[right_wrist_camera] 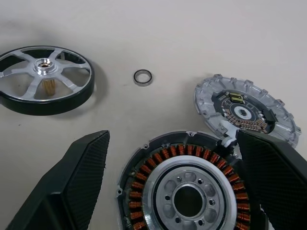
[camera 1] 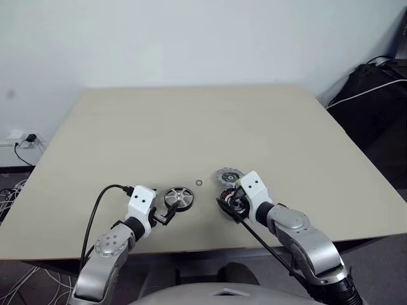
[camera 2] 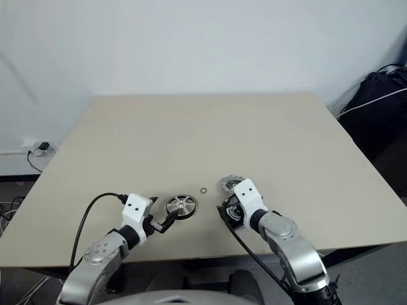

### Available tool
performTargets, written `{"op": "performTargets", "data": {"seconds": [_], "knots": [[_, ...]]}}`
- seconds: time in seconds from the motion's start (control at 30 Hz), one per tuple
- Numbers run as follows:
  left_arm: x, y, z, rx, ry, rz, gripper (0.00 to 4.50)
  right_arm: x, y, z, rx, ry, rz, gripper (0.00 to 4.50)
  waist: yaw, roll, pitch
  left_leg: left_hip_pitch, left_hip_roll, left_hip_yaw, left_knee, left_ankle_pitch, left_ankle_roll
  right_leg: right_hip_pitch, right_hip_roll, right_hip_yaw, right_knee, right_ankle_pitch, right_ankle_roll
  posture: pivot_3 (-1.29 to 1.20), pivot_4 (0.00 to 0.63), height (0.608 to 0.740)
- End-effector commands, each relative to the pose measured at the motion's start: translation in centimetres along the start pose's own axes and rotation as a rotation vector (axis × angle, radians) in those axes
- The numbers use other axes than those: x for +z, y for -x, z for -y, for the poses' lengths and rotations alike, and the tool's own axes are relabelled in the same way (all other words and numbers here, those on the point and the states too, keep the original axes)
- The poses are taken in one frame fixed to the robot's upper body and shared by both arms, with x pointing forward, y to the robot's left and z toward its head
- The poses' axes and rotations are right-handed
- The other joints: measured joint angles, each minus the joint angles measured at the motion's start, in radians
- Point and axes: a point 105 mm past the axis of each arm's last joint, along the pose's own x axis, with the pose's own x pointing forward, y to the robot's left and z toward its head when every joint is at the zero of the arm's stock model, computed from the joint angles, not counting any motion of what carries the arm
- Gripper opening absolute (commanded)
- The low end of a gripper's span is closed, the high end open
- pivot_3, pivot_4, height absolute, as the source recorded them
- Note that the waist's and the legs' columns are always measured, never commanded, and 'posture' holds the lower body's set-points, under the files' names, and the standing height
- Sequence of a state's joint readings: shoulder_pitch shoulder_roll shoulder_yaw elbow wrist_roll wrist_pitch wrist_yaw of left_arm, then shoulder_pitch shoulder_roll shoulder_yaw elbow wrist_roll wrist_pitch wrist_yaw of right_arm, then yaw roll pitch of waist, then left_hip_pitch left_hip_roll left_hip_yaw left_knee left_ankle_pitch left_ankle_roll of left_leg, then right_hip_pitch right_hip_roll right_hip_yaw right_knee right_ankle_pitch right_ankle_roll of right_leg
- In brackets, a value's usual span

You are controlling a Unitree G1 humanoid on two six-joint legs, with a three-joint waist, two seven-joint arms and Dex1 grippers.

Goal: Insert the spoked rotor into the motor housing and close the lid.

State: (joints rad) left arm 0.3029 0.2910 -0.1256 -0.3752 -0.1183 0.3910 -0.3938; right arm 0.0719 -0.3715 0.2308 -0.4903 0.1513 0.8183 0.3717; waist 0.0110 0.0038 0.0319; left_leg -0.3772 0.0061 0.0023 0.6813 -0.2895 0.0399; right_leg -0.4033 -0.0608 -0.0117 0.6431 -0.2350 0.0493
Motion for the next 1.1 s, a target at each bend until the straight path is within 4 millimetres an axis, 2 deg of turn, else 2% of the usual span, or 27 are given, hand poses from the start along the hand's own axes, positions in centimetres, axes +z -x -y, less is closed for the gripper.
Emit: {"op": "performTargets", "data": {"seconds": [0.03, 0.27, 0.43, 0.73, 1.1], "knots": [[1.6, 0.1, 0.2, -0.011, -0.029, 0.053, 4.48, 2.1, -0.4, -0.3, 0.028, 0.061, 0.051, 4.50, -0.001, 0.000, 0.000, 0.000, 0.000, 0.000, 0.000, 0.000, 0.000, 0.000, 0.000, 0.000, 0.000, 0.000, 0.000, 0.00, 0.000, 0.740], [1.6, -0.1, 0.4, -0.008, -0.019, 0.061, 4.48, 5.0, -3.1, -0.8, 0.068, 0.170, 0.058, 4.50, -0.015, 0.000, 0.000, 0.000, 0.000, 0.001, 0.000, 0.000, 0.000, 0.000, 0.000, 0.000, 0.000, 0.000, 0.000, 0.00, 0.000, 0.740], [1.5, 0.0, 0.7, -0.003, -0.006, 0.064, 4.48, 5.8, -5.9, -0.5, 0.057, 0.199, 0.028, 4.50, -0.020, -0.001, 0.000, 0.000, 0.000, 0.001, 0.000, 0.000, 0.000, 0.000, 0.000, 0.001, 0.000, 0.003, -0.005, 0.00, 0.000, 0.740], [1.3, 0.3, 0.6, 0.023, 0.007, 0.066, 4.48, 5.3, -9.8, -0.6, 0.078, 0.192, -0.034, 4.50, -0.025, 0.000, 0.001, 0.000, -0.001, 0.002, -0.001, 0.000, 0.000, -0.001, 0.001, 0.002, 0.001, 0.004, -0.005, 0.00, 0.000, 0.740], [1.2, 0.3, 0.8, 0.024, 0.019, 0.069, 4.48, 4.3, -11.6, -1.8, 0.120, 0.181, -0.068, 4.50, -0.029, 0.001, 0.001, 0.000, -0.001, 0.002, -0.001, 0.000, 0.000, -0.001, 0.001, 0.003, 0.001, 0.005, -0.005, 0.00, 0.000, 0.740]]}}
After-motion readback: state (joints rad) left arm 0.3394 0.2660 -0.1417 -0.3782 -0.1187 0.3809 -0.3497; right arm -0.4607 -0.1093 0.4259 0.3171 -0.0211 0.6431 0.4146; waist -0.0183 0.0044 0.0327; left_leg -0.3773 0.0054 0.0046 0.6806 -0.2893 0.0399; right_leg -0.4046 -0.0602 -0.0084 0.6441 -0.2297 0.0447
